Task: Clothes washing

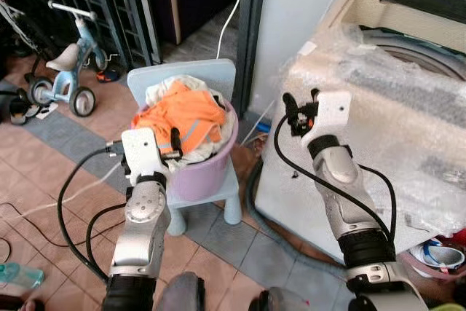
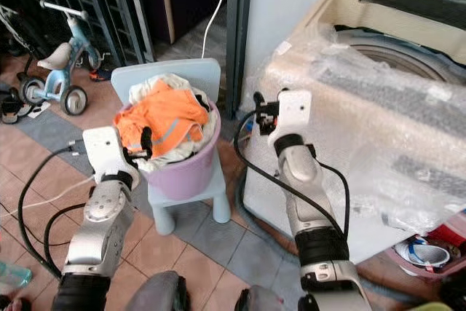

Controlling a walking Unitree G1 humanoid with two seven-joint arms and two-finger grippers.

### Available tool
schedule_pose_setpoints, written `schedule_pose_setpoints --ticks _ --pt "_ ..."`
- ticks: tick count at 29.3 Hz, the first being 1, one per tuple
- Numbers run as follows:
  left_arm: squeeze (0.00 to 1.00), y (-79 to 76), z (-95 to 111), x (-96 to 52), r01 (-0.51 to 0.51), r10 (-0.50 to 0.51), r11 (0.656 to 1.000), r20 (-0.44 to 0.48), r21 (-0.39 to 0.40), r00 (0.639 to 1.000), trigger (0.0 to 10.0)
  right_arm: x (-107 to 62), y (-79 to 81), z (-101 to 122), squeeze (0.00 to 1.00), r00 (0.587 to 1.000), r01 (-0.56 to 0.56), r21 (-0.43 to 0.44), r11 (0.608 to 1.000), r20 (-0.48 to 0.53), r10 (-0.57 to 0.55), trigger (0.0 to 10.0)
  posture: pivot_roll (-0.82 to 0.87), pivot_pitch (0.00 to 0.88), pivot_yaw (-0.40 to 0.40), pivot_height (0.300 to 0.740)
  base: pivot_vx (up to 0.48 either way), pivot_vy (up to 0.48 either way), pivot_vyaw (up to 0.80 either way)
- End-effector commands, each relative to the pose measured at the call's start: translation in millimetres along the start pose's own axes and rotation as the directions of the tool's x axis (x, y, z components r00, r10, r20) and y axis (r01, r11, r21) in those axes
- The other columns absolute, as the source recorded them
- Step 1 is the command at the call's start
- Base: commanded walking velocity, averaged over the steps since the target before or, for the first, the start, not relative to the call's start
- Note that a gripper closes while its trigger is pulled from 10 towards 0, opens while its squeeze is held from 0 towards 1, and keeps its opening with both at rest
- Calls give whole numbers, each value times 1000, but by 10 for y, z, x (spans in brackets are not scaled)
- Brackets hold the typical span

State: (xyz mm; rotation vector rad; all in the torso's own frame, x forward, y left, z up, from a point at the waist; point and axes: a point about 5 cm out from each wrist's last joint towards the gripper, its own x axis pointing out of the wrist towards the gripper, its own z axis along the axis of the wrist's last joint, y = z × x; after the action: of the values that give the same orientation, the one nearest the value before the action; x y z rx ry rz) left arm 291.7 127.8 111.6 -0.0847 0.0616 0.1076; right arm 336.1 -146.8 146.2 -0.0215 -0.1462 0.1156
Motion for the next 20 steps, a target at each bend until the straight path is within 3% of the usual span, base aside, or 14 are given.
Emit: schedule_pose_setpoints --ticks 1,4,11,14,16,20 --pt "0 40 -37 -36 -33 33 999 -8 -9 999 10000 40 108 60 1000 999 -33 7 999 25 33 10000 59 89 -29 740 0 0 800" --pt "0 58 -43 -47 -31 30 1000 3 5 1000 10000 4 82 19 1000 1000 -21 -10 1000 16 21 10000 63 83 -31 740 0 0 800" --pt "0 275 -124 -107 -87 88 994 -4 71 996 10000 -170 -75 -144 1000 999 40 -52 998 -32 -41 10000 66 84 -24 740 0 0 629" --pt "0 279 -127 -119 -68 68 996 -1 54 998 10000 -184 -76 -183 1000 998 42 -58 997 -48 -44 10000 70 83 -23 740 0 0 190" --pt "0 266 -99 -113 -53 52 997 15 54 999 10000 -172 -68 -215 0 996 43 -74 996 -71 -48 10000 76 82 -24 740 337 0 0" --pt "0 285 -72 -98 -73 72 996 23 59 997 10000 -162 -27 -284 0 993 21 -81 996 -112 -30 10000 81 79 -27 740 440 0 0"
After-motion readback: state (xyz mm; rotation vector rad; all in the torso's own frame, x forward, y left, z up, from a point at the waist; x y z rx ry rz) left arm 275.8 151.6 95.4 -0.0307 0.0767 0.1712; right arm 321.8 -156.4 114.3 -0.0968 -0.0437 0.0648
